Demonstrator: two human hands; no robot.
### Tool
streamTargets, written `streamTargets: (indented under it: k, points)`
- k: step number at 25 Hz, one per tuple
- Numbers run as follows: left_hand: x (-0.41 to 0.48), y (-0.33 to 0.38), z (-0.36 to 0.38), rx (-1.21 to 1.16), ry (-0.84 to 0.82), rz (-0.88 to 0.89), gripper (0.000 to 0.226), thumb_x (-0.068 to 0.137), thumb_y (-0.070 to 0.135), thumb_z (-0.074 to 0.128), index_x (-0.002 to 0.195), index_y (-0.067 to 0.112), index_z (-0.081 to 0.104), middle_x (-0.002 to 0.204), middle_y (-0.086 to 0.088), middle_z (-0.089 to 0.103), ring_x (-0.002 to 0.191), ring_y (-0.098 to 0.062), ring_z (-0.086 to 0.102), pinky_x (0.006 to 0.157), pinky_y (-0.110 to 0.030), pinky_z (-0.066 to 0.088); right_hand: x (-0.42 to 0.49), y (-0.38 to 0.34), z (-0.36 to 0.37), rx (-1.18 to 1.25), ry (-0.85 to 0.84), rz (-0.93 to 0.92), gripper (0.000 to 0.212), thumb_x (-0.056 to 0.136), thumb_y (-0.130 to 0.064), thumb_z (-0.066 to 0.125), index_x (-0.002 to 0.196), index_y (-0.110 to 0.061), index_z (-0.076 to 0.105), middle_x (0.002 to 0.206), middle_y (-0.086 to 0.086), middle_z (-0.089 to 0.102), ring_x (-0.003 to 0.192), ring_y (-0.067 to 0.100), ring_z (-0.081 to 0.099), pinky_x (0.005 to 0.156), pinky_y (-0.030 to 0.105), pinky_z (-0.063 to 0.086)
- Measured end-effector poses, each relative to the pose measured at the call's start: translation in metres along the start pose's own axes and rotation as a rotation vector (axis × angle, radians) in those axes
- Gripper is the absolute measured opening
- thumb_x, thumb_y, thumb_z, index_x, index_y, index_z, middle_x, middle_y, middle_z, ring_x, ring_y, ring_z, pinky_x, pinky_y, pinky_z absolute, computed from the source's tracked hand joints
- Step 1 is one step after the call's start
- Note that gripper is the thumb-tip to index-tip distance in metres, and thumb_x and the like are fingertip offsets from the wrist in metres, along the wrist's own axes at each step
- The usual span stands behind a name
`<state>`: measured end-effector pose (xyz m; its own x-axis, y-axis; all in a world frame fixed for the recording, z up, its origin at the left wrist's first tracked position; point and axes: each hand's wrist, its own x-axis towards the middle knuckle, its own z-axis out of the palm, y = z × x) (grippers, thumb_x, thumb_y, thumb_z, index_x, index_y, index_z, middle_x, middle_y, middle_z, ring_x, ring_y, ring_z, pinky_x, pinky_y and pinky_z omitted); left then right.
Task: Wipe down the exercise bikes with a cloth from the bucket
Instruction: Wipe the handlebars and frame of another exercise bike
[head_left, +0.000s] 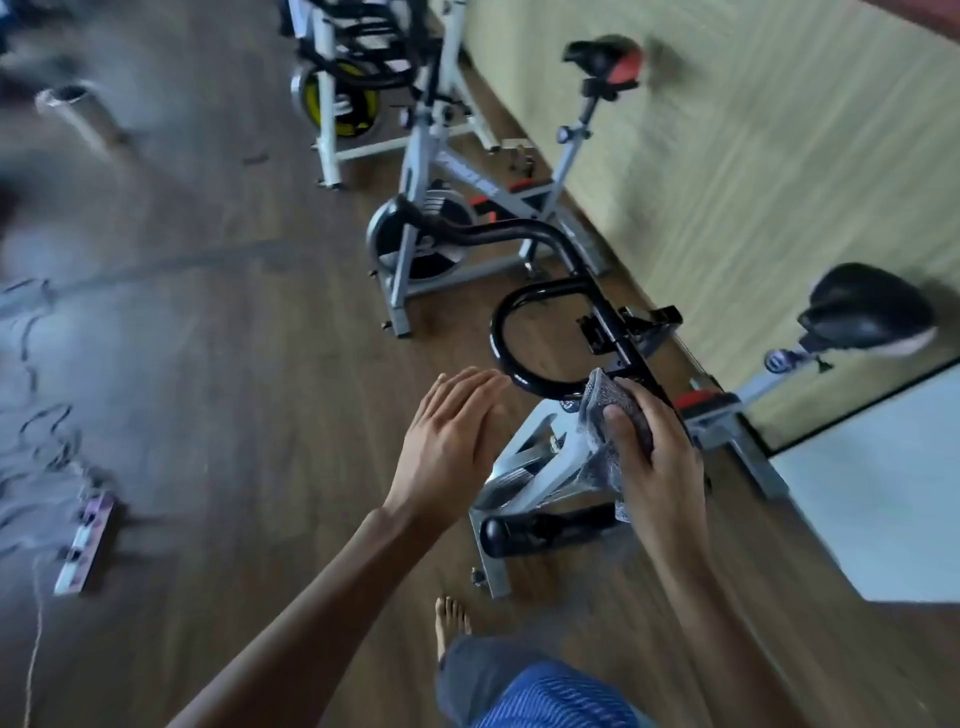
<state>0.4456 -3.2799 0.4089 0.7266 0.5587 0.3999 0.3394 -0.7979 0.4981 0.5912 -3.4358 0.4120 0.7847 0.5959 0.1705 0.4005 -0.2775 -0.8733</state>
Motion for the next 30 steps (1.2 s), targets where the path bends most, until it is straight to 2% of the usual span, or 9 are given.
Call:
streamTargets:
  k: [4, 7, 9, 13, 16, 21, 23, 26, 30]
  points:
    - [0.043, -0.028, 0.015, -0.07, -0.09, 0.24, 0.034, 0.103, 0.02, 0.044, 0.122, 0.006, 0.067, 0.122, -0.005, 0.069, 0.119, -0.022, 0.061, 0.107, -0.04, 0.044, -0.003, -0.02, 0.028, -0.004, 0.192, 0.158, 0.032, 0.102, -0.026, 0.055, 0.131, -0.014, 0.062, 0.118, -0.027, 0.056, 0.106, -0.022, 0.048, 0.087, -0.006, 0.029]
    - [0.075, -0.037, 0.029, -0.153, -0.216, 0.34, 0.031, 0.102, 0.018, 0.045, 0.123, 0.008, 0.066, 0.123, -0.003, 0.068, 0.12, -0.021, 0.059, 0.108, -0.04, 0.042, 0.001, -0.032, 0.043, -0.105, 0.389, 0.251, 0.037, 0.101, -0.024, 0.057, 0.136, -0.011, 0.059, 0.134, -0.005, 0.059, 0.12, -0.002, 0.047, 0.091, -0.009, 0.023]
    - [0.089, -0.035, 0.042, -0.215, -0.313, 0.367, 0.03, 0.101, 0.015, 0.048, 0.123, 0.009, 0.066, 0.124, -0.002, 0.067, 0.122, -0.02, 0.058, 0.108, -0.044, 0.041, 0.005, -0.034, 0.052, -0.158, 0.479, 0.344, 0.037, 0.103, -0.026, 0.056, 0.137, -0.014, 0.058, 0.139, -0.002, 0.058, 0.126, 0.006, 0.047, 0.094, -0.008, 0.021]
    - [0.12, -0.031, 0.075, -0.373, -0.471, 0.424, 0.034, 0.1, 0.021, 0.043, 0.125, 0.012, 0.064, 0.126, -0.002, 0.066, 0.122, -0.02, 0.057, 0.108, -0.048, 0.041, 0.027, -0.026, 0.067, -0.266, 0.696, 0.438, 0.032, 0.102, -0.025, 0.058, 0.132, -0.016, 0.062, 0.133, -0.002, 0.062, 0.12, 0.01, 0.054, 0.095, 0.001, 0.03]
    - [0.139, -0.021, 0.09, -0.52, -0.562, 0.452, 0.04, 0.101, 0.027, 0.04, 0.128, 0.009, 0.061, 0.128, -0.004, 0.064, 0.122, -0.019, 0.056, 0.105, -0.036, 0.044, 0.042, -0.017, 0.06, -0.432, 0.775, 0.432, 0.03, 0.1, -0.022, 0.06, 0.128, -0.012, 0.064, 0.131, 0.001, 0.062, 0.121, 0.017, 0.056, 0.101, 0.022, 0.041]
    - [0.141, 0.008, 0.108, -0.727, -0.683, 0.45, 0.037, 0.1, 0.014, 0.044, 0.133, 0.002, 0.056, 0.13, -0.011, 0.06, 0.123, -0.02, 0.054, 0.105, -0.01, 0.033, 0.061, 0.011, 0.055, -0.619, 0.632, 0.431, 0.03, 0.1, -0.021, 0.054, 0.124, -0.005, 0.062, 0.122, 0.009, 0.062, 0.116, 0.026, 0.055, 0.102, 0.047, 0.047]
    - [0.137, 0.021, 0.112, -0.751, -0.72, 0.414, 0.04, 0.101, 0.016, 0.041, 0.136, 0.003, 0.054, 0.135, -0.01, 0.058, 0.127, -0.019, 0.052, 0.107, -0.012, 0.033, 0.063, 0.017, 0.066, -0.69, 0.437, 0.571, 0.043, 0.103, -0.026, 0.047, 0.141, -0.007, 0.049, 0.145, 0.013, 0.049, 0.141, 0.032, 0.039, 0.116, 0.053, 0.033]
    - [0.13, 0.035, 0.122, -0.767, -0.764, 0.353, 0.046, 0.102, 0.023, 0.033, 0.141, 0.004, 0.049, 0.144, -0.008, 0.053, 0.134, -0.014, 0.047, 0.111, -0.013, 0.031, 0.055, 0.016, 0.065, -0.679, 0.254, 0.744, 0.073, 0.103, -0.043, 0.037, 0.161, -0.015, 0.004, 0.169, 0.002, -0.004, 0.155, 0.022, -0.013, 0.126, 0.048, -0.004]
    - [0.119, 0.042, 0.137, -0.726, -0.817, 0.445, 0.05, 0.103, 0.029, 0.029, 0.144, 0.006, 0.047, 0.149, -0.01, 0.047, 0.141, -0.02, 0.039, 0.117, -0.034, 0.034, 0.027, 0.006, 0.039, -0.677, 0.224, 0.831, 0.102, 0.092, -0.054, 0.053, 0.158, -0.019, -0.017, 0.166, 0.0, -0.021, 0.151, 0.02, -0.024, 0.12, 0.06, -0.016]
